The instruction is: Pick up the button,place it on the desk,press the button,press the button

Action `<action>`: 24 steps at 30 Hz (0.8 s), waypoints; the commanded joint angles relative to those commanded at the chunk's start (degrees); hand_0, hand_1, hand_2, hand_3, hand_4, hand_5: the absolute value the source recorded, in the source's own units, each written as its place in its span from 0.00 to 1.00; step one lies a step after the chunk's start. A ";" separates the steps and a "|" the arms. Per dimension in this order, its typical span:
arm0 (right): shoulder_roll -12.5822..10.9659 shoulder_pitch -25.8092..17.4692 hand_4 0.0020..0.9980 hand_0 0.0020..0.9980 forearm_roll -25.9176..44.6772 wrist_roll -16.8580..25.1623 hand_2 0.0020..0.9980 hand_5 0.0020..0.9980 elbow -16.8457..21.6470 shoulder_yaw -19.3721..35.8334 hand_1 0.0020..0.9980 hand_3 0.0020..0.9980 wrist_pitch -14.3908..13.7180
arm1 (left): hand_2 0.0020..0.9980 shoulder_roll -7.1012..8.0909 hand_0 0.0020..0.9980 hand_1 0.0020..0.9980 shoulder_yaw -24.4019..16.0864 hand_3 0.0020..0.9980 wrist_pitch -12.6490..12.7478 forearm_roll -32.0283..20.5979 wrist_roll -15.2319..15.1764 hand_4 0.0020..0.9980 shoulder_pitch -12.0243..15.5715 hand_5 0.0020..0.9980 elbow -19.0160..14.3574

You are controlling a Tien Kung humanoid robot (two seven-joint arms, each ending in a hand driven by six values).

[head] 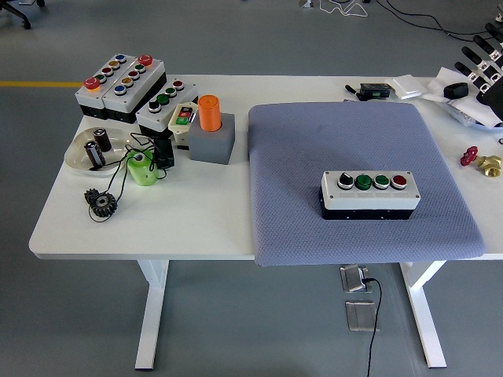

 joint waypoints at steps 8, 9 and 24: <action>-0.11 -0.07 0.68 0.90 -0.45 -0.71 0.87 0.60 -0.35 0.34 0.84 0.82 -0.29 | 0.72 0.00 0.67 0.70 -0.04 0.53 0.01 0.02 -0.01 0.36 0.01 0.98 0.00; -0.13 -0.08 0.68 0.89 -0.51 -0.75 0.86 0.60 -0.37 0.37 0.83 0.81 -0.31 | 0.72 0.00 0.67 0.70 -0.04 0.53 0.02 0.00 -0.02 0.36 0.02 0.98 0.00; -0.26 -0.19 0.66 0.89 -1.57 -0.89 0.84 0.59 -0.73 0.56 0.82 0.80 -0.61 | 0.72 0.00 0.67 0.70 -0.22 0.54 0.04 0.37 0.09 0.36 0.18 0.98 0.00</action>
